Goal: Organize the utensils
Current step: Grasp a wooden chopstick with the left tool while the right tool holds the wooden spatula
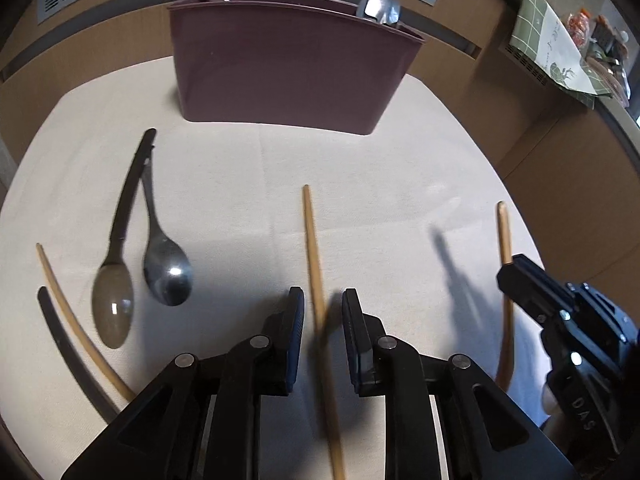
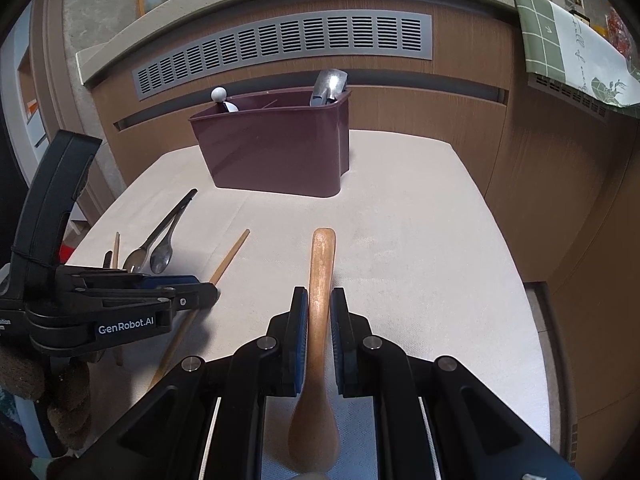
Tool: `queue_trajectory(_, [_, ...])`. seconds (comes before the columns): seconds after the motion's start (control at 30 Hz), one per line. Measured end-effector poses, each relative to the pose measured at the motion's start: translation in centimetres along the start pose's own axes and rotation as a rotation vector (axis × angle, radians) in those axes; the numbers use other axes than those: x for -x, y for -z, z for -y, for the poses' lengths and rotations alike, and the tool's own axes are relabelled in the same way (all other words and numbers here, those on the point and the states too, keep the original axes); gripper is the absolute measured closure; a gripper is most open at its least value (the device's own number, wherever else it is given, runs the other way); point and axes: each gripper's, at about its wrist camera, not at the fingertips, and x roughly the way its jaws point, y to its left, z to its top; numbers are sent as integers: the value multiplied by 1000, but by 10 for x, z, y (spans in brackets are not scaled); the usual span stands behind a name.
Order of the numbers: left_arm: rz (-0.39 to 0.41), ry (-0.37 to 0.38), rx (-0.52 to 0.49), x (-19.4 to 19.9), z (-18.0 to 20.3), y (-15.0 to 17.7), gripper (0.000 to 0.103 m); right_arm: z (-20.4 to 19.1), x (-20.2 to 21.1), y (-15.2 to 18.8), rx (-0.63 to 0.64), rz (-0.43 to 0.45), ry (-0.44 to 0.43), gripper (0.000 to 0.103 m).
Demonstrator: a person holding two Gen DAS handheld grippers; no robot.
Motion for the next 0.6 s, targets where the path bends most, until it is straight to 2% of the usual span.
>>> queue_trajectory(0.2, [-3, -57, -50, -9, 10, -8, 82, 13, -7, 5, -29, -21, 7, 92])
queue_trajectory(0.47, [-34, -72, -79, -13, 14, -14, 82, 28, -12, 13, -75, -55, 11, 91])
queue_trajectory(0.6, [3, -83, -99, -12, 16, -8, 83, 28, -13, 14, -83, -59, 10, 91])
